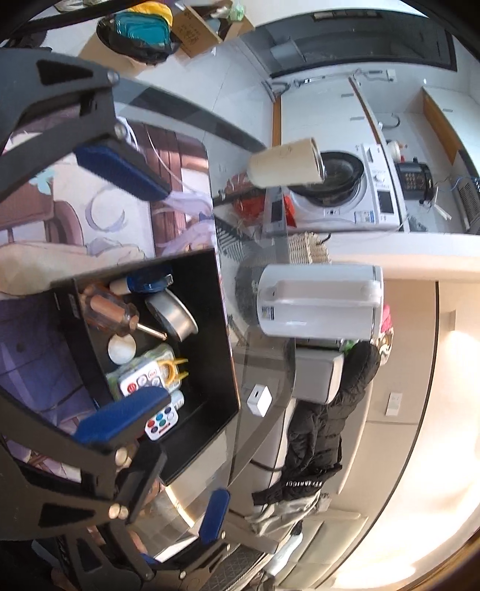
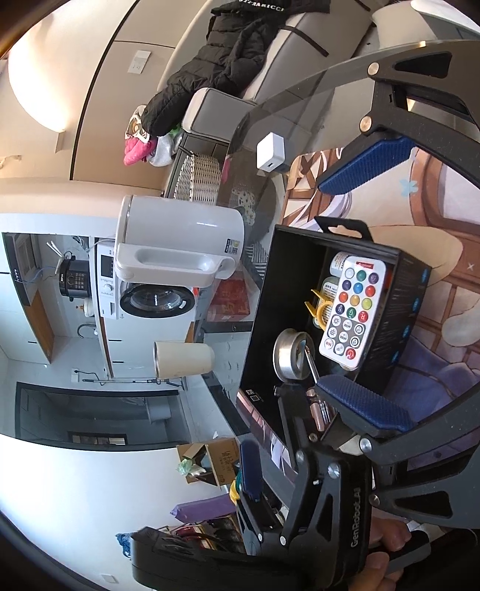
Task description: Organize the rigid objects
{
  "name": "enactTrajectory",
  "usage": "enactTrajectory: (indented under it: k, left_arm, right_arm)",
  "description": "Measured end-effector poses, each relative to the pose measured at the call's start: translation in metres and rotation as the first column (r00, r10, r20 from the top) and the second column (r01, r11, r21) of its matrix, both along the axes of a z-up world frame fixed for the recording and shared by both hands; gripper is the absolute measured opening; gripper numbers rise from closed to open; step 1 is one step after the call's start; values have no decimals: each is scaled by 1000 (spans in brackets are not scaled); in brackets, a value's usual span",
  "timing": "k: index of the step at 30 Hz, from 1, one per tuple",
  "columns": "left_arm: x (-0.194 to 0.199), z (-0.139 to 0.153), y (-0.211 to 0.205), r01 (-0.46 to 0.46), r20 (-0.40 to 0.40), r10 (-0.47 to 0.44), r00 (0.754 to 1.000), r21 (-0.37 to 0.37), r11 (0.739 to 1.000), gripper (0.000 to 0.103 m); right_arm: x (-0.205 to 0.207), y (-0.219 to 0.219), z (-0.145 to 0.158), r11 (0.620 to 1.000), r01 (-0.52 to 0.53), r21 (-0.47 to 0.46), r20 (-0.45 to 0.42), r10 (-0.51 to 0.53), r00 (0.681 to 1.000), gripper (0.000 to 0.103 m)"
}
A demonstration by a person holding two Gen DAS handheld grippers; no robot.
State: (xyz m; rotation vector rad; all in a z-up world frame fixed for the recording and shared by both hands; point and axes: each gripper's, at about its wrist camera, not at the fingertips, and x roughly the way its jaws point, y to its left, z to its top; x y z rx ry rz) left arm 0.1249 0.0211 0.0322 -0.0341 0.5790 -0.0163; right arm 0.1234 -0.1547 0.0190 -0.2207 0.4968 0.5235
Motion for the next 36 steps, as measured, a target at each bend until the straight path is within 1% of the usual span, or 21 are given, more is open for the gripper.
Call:
enactTrajectory:
  k: [6,12,16,20,28,30,36]
  left_arm:
    - [-8,-5,6,-48,-11,49,999,9,999,103]
    - [-17,-7,4,-56,22,56,998,2,998,103]
    - [-21,-7,-1,-79,46,77,996,38,996,103]
    - [-24,-9,-2,-96,60,93,994,46,994,103]
    - [-30,-16,1,-139,75,137,988,16,990,103]
    - [-32,-17,2,-138,82,137,987,1,990,103]
    - [-30,-18,3,-145,76,145,987,-7,989,103]
  right_arm:
    - [-8,-3,-1,1000,-12,22,2,12,1000,102]
    - [-14,1,-7,999,-34,24,24,34,999,102]
    - [-14,2,-12,999,-45,29,13,45,999,102]
    - [-12,-1,-15,999,-40,29,6,39,999,102]
    - [-11,-10,-17,998,-28,56,0,28,1000,102]
    - [-11,-11,-17,998,-29,61,-2,29,1000,102]
    - [-10,-12,-18,998,-19,60,-12,20,1000,102]
